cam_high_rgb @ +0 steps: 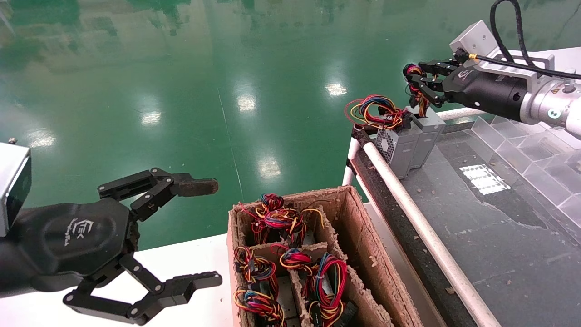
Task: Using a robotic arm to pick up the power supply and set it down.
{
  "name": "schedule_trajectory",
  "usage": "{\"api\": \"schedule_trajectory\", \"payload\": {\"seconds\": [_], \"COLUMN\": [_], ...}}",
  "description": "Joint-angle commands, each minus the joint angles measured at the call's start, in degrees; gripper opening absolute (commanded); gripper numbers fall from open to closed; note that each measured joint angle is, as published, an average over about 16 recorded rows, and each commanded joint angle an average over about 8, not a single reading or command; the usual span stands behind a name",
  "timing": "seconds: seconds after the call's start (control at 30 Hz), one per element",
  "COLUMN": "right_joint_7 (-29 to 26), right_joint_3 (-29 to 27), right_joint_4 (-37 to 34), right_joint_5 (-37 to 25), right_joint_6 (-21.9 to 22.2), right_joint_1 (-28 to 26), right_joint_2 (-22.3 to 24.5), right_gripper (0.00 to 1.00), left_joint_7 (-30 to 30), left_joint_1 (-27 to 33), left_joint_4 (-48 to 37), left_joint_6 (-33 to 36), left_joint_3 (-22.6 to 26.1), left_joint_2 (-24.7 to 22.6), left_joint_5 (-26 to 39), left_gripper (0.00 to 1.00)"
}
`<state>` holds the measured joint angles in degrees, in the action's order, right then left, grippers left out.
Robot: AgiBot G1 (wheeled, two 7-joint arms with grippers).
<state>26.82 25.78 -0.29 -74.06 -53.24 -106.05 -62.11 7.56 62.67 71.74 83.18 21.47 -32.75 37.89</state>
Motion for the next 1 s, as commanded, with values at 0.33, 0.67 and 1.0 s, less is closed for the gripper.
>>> {"api": "schedule_trajectory", "payload": {"seconds": [0.33,0.67,1.0], "right_joint_7": [-0.4,-0.3,-1.8], "right_joint_3": [-0.2,-1.1,-3.6], "right_joint_4": [0.0,1.3,3.7], "right_joint_5": [0.3,1.6,5.7], "right_joint_6": [-0.2,-4.7,-11.7], "right_joint_1": [-0.2,-1.4,-0.9], "right_joint_2": [0.9,2.7,5.1], "right_gripper": [1.0,1.0,1.0], "left_joint_7": [0.0,0.0,0.0], "left_joint_1": [0.0,0.0,0.0], "left_joint_4": [0.0,0.0,0.0], "left_joint_6": [0.0,0.0,0.0], "left_joint_3": [0.0,0.0,0.0], "left_joint_2": [0.0,0.0,0.0], "left_joint_5": [0.0,0.0,0.0], "left_gripper": [1.0,1.0,1.0]}}
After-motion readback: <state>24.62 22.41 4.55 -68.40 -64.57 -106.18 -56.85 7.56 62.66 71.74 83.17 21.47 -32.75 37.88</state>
